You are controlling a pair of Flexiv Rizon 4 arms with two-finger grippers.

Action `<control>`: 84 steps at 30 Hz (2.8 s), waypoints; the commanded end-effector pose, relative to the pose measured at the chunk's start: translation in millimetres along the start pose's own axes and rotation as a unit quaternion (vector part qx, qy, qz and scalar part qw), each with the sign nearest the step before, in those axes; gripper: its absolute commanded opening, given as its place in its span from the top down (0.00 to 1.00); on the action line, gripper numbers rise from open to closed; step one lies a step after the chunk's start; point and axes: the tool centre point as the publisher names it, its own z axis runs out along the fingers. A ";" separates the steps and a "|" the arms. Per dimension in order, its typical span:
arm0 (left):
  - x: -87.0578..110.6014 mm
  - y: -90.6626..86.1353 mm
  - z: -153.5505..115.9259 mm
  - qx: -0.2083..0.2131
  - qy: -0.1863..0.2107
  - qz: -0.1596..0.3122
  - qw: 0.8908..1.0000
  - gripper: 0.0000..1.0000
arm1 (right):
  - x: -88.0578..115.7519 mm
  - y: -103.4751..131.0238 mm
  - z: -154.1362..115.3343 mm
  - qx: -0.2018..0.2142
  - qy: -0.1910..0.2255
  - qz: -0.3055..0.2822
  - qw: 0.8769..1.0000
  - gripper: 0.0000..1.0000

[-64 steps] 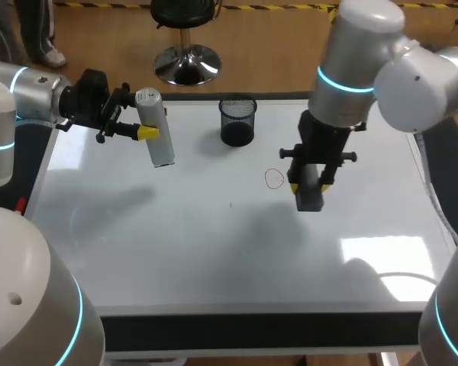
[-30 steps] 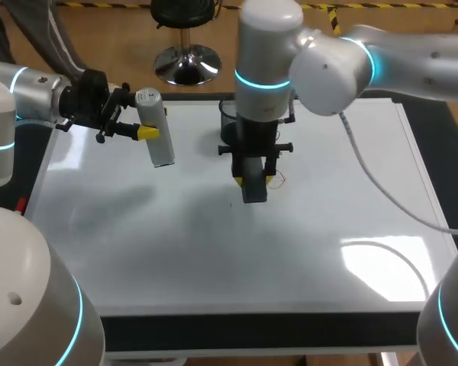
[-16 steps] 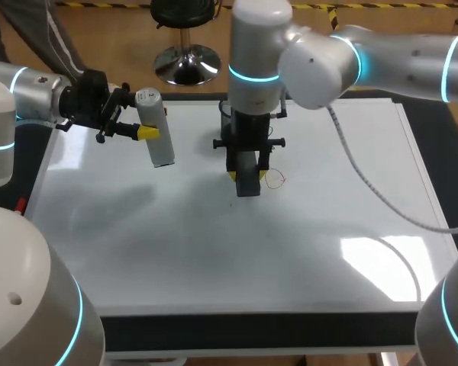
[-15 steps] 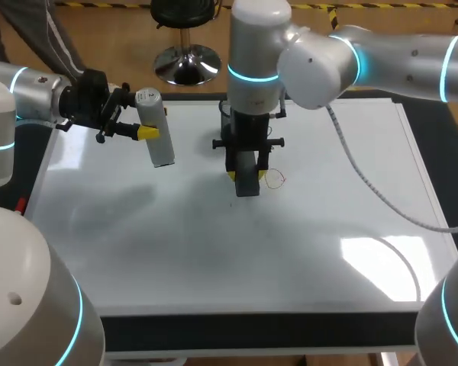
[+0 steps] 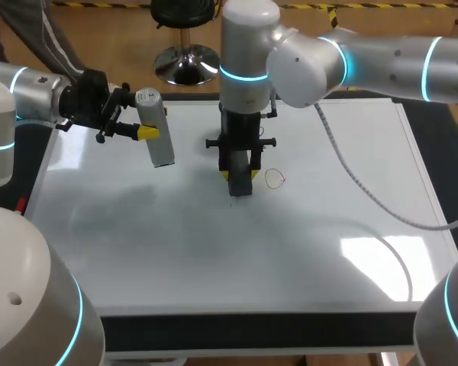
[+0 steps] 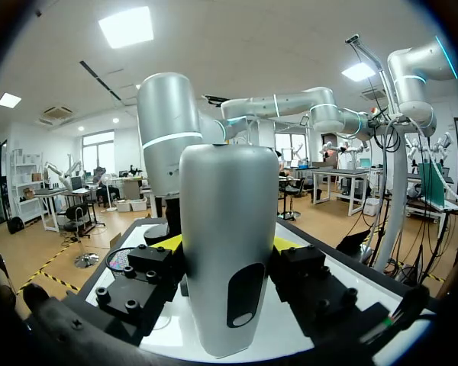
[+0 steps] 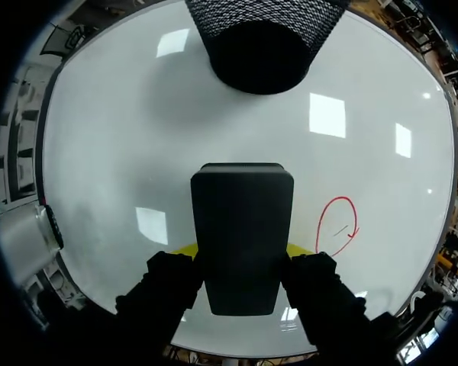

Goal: Pick up the inspection probe, press it on each red-marked spot on the whiteboard one by one, put down the probe, pick up the eraser, and wipe off all the red marks.

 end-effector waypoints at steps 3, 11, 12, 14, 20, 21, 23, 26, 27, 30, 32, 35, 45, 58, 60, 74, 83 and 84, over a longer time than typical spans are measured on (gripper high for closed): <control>0.6 -1.0 -0.4 0.000 0.000 0.001 1.000 1.00 | -6.4 9.1 7.4 0.012 0.006 0.006 1.000 1.00; 0.6 -1.0 -0.4 0.000 0.000 0.001 1.000 1.00 | -19.5 13.9 13.0 0.020 0.012 0.017 1.000 1.00; 0.6 -1.0 -0.4 0.000 0.000 0.001 1.000 1.00 | -21.5 14.0 13.9 0.021 0.012 0.019 1.000 1.00; 0.6 -1.0 -0.4 0.000 0.000 0.001 1.000 1.00 | -25.8 14.0 15.7 0.022 0.012 0.023 0.999 1.00; 0.6 -1.0 -0.4 0.000 0.000 0.001 1.000 1.00 | -43.3 15.3 22.6 0.029 0.015 0.039 0.999 1.00; 0.6 -1.0 -0.4 0.000 0.000 0.001 1.000 1.00 | -46.6 15.4 23.6 0.031 0.020 0.042 0.998 1.00; 0.6 -1.0 -0.4 0.000 0.000 0.001 1.000 1.00 | -52.3 15.9 26.7 0.037 0.028 0.042 0.998 1.00; 0.6 -1.0 -0.4 0.000 0.000 0.001 1.000 1.00 | -61.1 17.3 32.7 0.042 0.028 0.050 0.997 1.00; 0.6 -1.0 -0.4 0.000 0.000 0.001 1.000 1.00 | -64.7 17.6 33.9 0.044 0.030 0.053 0.997 1.00; 0.6 -1.0 -0.4 0.000 0.000 0.001 1.000 1.00 | -74.7 18.3 36.1 0.046 0.030 0.061 0.997 1.00; 0.6 -1.0 -0.4 0.000 0.000 0.001 1.000 1.00 | -80.6 17.9 36.9 0.047 0.027 0.067 0.996 1.00; 0.6 -1.0 -0.4 0.000 0.000 0.001 1.000 1.00 | -91.9 18.0 36.7 0.046 0.025 0.077 0.996 1.00; 0.6 -1.0 -0.4 0.000 0.000 0.001 1.000 1.00 | -125.3 14.8 34.1 0.043 0.011 0.113 0.993 1.00; 0.6 -1.0 -0.4 0.000 0.000 0.001 1.000 1.00 | -135.3 4.7 -6.9 0.006 0.002 0.124 0.992 1.00; 0.6 -1.0 -0.4 0.000 0.000 0.001 1.000 1.00 | -129.1 2.4 -12.8 0.000 0.002 0.119 0.993 1.00; 0.6 -1.0 -0.4 0.000 0.000 0.001 1.000 1.00 | -79.2 4.9 -12.1 -0.002 0.001 0.076 0.997 1.00; 0.6 -1.0 -0.4 0.000 0.000 0.001 1.000 1.00 | -53.9 3.4 -1.6 0.008 0.015 0.051 0.999 1.00; 0.6 -1.0 -0.4 0.000 0.000 0.001 1.000 1.00 | -52.9 3.8 -0.4 0.010 0.015 0.049 0.999 1.00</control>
